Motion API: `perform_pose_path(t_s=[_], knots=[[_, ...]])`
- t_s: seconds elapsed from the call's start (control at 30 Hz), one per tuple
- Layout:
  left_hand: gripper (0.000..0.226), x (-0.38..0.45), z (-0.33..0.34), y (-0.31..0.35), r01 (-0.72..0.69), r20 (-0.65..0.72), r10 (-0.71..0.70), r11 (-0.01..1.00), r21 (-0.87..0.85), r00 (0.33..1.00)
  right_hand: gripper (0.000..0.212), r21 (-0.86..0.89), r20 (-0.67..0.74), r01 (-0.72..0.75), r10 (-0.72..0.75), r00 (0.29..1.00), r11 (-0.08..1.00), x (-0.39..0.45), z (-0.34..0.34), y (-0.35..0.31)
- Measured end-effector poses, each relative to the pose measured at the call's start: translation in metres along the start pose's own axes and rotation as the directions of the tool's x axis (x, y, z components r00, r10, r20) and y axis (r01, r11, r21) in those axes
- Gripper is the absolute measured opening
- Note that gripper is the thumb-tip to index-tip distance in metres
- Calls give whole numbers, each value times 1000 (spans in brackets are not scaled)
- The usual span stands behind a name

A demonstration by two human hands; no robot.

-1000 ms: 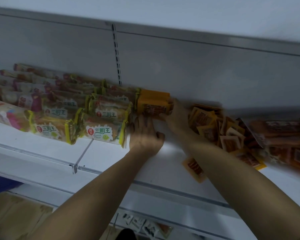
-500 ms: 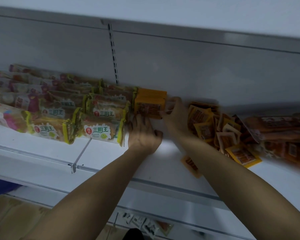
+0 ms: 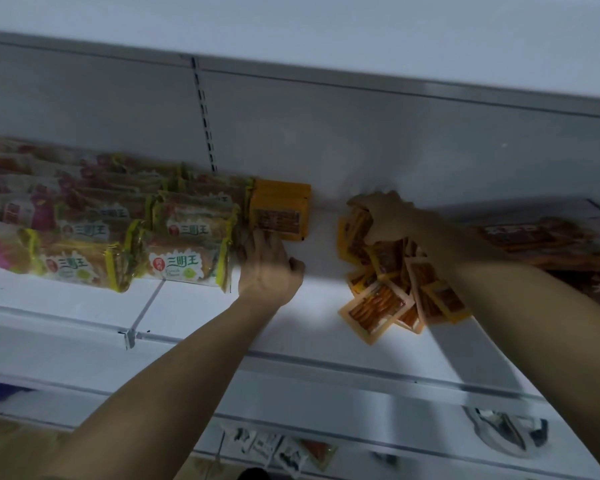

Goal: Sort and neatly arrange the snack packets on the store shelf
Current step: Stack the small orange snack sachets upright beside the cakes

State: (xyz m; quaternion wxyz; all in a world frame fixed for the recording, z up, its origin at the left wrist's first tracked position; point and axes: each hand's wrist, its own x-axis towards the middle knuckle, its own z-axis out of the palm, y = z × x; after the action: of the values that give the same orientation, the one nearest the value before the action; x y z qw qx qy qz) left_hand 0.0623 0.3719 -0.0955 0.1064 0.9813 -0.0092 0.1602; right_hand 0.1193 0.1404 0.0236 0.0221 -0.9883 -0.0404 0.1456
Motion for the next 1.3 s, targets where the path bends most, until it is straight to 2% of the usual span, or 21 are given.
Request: perform_pose_path(t_s=[0.07,0.17,0.3,0.4,0.57,0.67,0.73,0.77,0.8,0.83,0.87,0.9,0.93,0.97,1.03,1.07,1.13,1.23,1.3], knots=[[50,0,-1,0,-3,-1,3,1000,2,1000,104,-104,52,81,-76,996,991,7,-1,2],[47,-2,-2,-1,-49,-26,50,998,37,998,96,-248,78,182,-167,983,951,32,3,11],[39,-2,-2,-3,-105,-98,105,994,11,990,83,-330,36,168,-166,986,929,8,-11,-10],[36,-1,-1,-4,-122,-118,117,992,-32,986,59,-206,-71,186,-205,976,961,-8,-19,-8],[30,0,1,-5,-126,-170,110,989,-82,979,38,132,-301,245,-197,933,960,-26,-6,5],[19,0,-3,-3,-202,-263,154,965,-168,952,31,300,-445,309,-154,882,902,-47,3,-3],[16,-1,-10,-2,-266,-290,181,921,-285,940,31,461,-488,365,-113,865,809,-59,8,-9],[19,-2,-14,-1,-254,-254,156,871,-420,955,32,545,-485,381,-90,870,747,-64,12,-10],[23,-6,-22,2,-186,-172,99,762,-621,980,34,627,-469,383,-63,881,679,-67,16,-11],[28,-11,-32,9,-32,-23,25,547,-837,999,36,712,-440,374,-38,897,594,-70,20,-12],[34,-17,-46,20,160,169,20,235,-959,985,39,795,-400,359,-21,916,488,-73,26,-13],[41,-22,-56,31,315,310,90,-39,-948,946,44,861,-358,334,-11,934,384,-75,33,-15],[47,-28,-63,40,421,387,186,-198,-885,903,52,900,-326,310,2,945,306,-76,39,-18],[48,-35,-69,49,483,429,244,-235,-844,869,63,916,-307,283,44,951,283,-78,45,-21],[37,-45,-74,59,504,466,222,-164,-848,856,74,897,-333,260,159,930,358,-81,55,-28],[29,-47,-73,59,494,467,188,-138,-858,864,69,876,-359,254,201,912,410,-81,59,-30],[22,-52,-72,58,502,483,145,-158,-850,864,53,838,-408,261,232,883,479,-84,68,-32],[18,-55,-76,50,536,527,108,-249,-807,843,37,832,-420,263,244,874,488,-93,73,-34],[18,-55,-79,45,555,551,113,-330,-764,827,35,864,-382,246,253,889,439,-97,76,-34]])
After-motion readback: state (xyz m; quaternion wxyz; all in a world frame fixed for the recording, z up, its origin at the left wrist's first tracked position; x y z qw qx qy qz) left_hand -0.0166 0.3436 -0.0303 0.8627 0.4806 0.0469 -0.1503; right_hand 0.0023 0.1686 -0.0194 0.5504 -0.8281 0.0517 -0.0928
